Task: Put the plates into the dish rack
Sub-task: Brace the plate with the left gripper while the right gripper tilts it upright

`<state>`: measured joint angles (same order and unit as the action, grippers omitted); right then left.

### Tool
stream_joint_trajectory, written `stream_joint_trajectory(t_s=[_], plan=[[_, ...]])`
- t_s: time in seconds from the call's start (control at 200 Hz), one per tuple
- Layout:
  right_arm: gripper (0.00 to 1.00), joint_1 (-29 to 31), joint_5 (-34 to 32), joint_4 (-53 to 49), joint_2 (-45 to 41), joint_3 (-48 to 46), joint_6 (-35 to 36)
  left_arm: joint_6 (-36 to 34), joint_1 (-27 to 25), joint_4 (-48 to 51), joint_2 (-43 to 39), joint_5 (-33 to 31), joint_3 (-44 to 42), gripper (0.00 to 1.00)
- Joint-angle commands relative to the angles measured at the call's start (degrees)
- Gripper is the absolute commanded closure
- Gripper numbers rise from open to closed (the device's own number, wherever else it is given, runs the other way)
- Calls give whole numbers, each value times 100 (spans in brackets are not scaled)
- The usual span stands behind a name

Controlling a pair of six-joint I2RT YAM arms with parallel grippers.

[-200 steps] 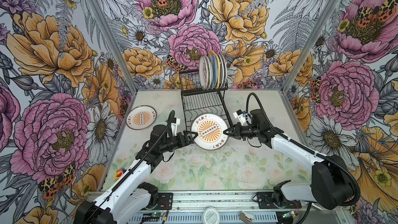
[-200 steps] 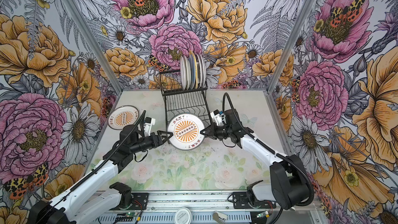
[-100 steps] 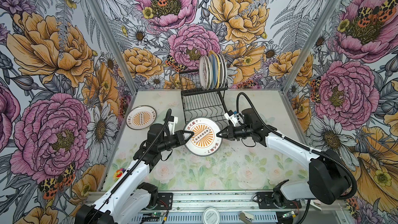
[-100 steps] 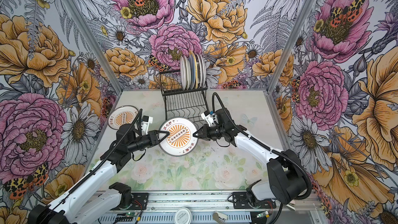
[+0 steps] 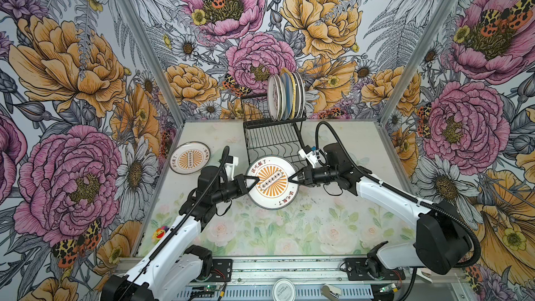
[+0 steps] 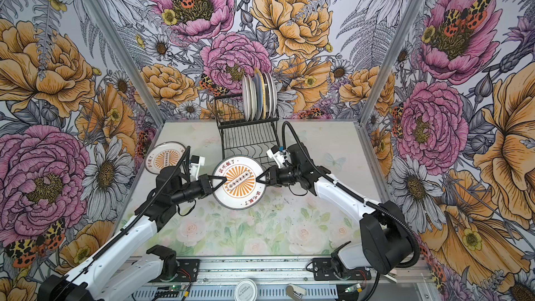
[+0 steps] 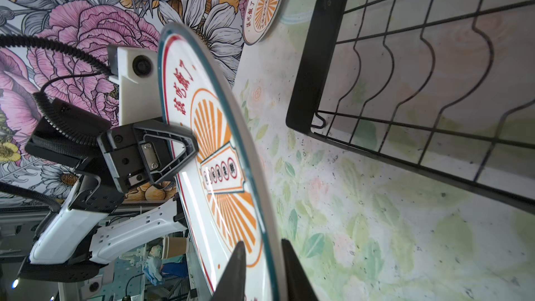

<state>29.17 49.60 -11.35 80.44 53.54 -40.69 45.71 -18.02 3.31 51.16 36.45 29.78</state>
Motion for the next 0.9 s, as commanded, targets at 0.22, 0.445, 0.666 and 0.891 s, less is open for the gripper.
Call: stream_joint_trajectory(t_s=[0.22,0.445,0.666,0.891], plan=[[64,181,1003,331,160,628,232,315,2,-1128,43,563,-51,100],[69,186,1189,605,277,768,89,355,5,-1210,52,659,-43,100],[100,179,1423,2500,354,281,-1197,318,25,-1122,80,606,-61,100],[100,164,978,1391,255,493,-445,50,137,-557,-58,425,51,59]])
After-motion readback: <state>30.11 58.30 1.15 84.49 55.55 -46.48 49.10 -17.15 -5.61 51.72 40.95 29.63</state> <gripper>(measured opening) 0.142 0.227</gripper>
